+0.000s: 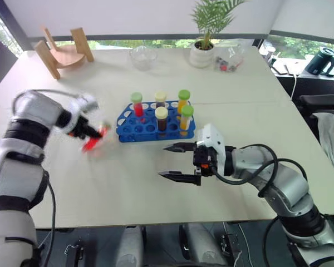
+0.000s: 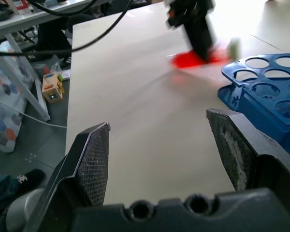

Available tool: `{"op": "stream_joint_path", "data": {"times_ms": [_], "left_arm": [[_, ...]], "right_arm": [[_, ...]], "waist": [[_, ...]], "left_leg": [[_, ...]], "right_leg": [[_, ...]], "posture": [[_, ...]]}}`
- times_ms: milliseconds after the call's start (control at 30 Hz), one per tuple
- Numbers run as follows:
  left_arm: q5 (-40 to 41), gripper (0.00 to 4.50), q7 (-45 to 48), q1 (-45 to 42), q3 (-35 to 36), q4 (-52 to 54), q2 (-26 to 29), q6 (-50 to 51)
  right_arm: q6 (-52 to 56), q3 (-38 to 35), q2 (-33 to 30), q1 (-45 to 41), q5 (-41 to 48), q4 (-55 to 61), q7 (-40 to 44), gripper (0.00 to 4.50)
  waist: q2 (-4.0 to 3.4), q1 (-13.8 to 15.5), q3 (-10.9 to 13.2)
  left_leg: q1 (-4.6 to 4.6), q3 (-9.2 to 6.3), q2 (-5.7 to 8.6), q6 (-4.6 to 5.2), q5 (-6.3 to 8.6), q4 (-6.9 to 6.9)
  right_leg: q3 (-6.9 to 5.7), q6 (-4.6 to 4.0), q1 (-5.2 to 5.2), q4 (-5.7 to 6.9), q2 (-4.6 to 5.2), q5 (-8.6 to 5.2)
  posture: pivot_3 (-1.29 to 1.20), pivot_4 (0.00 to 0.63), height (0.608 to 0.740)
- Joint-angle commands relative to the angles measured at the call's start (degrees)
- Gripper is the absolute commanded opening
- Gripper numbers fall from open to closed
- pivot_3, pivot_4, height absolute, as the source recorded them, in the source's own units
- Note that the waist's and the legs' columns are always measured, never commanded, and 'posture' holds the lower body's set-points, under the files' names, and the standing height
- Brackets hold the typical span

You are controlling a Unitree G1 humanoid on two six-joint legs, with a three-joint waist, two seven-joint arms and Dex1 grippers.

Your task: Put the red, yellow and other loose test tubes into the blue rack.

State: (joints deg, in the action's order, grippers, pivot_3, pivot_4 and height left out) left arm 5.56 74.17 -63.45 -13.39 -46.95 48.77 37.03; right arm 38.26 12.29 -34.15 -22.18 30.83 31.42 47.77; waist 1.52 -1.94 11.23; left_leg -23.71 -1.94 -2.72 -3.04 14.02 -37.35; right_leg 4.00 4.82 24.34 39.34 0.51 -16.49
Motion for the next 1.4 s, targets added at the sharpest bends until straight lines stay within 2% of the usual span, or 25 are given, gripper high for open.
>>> {"op": "stream_joint_path", "data": {"times_ms": [33, 100, 167, 233, 300, 433, 667, 900, 1400], "left_arm": [[17.24, 0.81, -4.62, 2.78, 24.53, 15.42, -0.25, -0.89], [24.34, 0.81, -11.89, 7.09, 33.67, 23.90, -4.88, 5.79], [25.88, 0.81, -16.51, 14.50, 35.95, 35.00, -9.50, 4.09], [25.43, 0.81, -21.48, 21.76, 35.53, 44.68, -14.70, 0.33], [25.67, 0.81, -24.65, 26.28, 34.89, 49.44, -19.20, -2.50], [25.66, 0.81, -27.68, 30.13, 32.89, 49.57, -26.31, -7.96], [23.34, 0.81, -28.46, 36.17, 26.83, 51.02, -28.96, -13.73], [20.87, 0.81, -28.40, 38.96, 23.75, 48.91, -28.08, -17.88], [15.55, 0.81, -30.18, 38.83, 20.72, 41.98, -28.36, -27.09]], "right_arm": [[1.08, -4.78, 0.09, -0.79, 3.81, -0.22, 0.12, 3.51], [1.66, -5.24, 0.63, -2.38, 4.10, -2.09, -0.05, 3.51], [1.71, -5.50, 0.75, -3.61, 3.89, -3.77, 0.11, 3.51], [2.12, -6.14, 0.67, -4.98, 3.97, -5.41, 0.07, 3.51], [2.88, -6.76, 0.66, -6.36, 4.35, -6.70, -0.07, 3.51], [4.09, -6.36, 0.08, -8.56, 4.61, -8.54, 1.21, 3.51], [3.37, -5.78, -3.48, -7.55, 3.61, -9.95, 5.88, 3.51], [2.67, -6.12, -2.61, -6.93, 3.12, -10.18, 5.29, 3.51], [3.63, -5.84, -0.21, -7.40, 3.56, -9.04, 2.00, 3.51]], "waist": [[0.00, -0.10, 0.00], [-0.02, 0.01, -0.04], [-0.16, 0.01, -0.12], [-0.30, -0.05, -0.19], [-0.22, -0.08, -0.15], [-0.13, -0.07, -0.11], [-0.18, -0.17, -0.13], [-0.18, -0.41, -0.13], [-0.18, -0.38, -0.13]], "left_leg": [[-0.02, 0.03, 0.02, -0.01, 0.00, 0.00], [-0.03, 0.07, 0.05, -0.01, 0.00, 0.03], [0.06, 0.06, 0.10, -0.01, 0.00, 0.04], [0.29, 0.12, 0.12, -0.01, 0.01, 0.16], [0.33, 0.06, 0.09, -0.01, 0.00, 0.14], [0.31, 0.04, 0.08, -0.04, -0.01, 0.03], [0.37, 0.06, 0.10, -0.03, 0.00, 0.13], [0.38, 0.07, 0.10, -0.03, 0.00, 0.12], [0.37, 0.06, 0.10, -0.03, 0.00, 0.13]], "right_leg": [[0.00, 0.01, -0.01, -0.04, 0.05, 0.00], [0.04, 0.12, -0.05, -0.11, 0.18, 0.06], [0.03, 0.16, -0.19, -0.12, 0.25, 0.04], [0.14, 0.17, -0.36, -0.17, 0.27, 0.03], [0.12, 0.15, -0.43, -0.18, 0.18, 0.04], [0.10, 0.12, -0.42, -0.14, 0.10, 0.07], [0.11, 0.13, -0.49, -0.21, 0.10, 0.07], [0.12, 0.13, -0.48, -0.21, 0.08, 0.07], [0.11, 0.13, -0.49, -0.23, 0.08, 0.07]], "posture": [[0.00, 0.150, 0.740], [0.00, 0.150, 0.740], [0.00, 0.150, 0.740], [0.00, 0.150, 0.740], [0.00, 0.150, 0.740], [0.00, 0.150, 0.740], [0.00, 0.150, 0.740], [0.00, 0.150, 0.740], [0.00, 0.150, 0.740]]}}
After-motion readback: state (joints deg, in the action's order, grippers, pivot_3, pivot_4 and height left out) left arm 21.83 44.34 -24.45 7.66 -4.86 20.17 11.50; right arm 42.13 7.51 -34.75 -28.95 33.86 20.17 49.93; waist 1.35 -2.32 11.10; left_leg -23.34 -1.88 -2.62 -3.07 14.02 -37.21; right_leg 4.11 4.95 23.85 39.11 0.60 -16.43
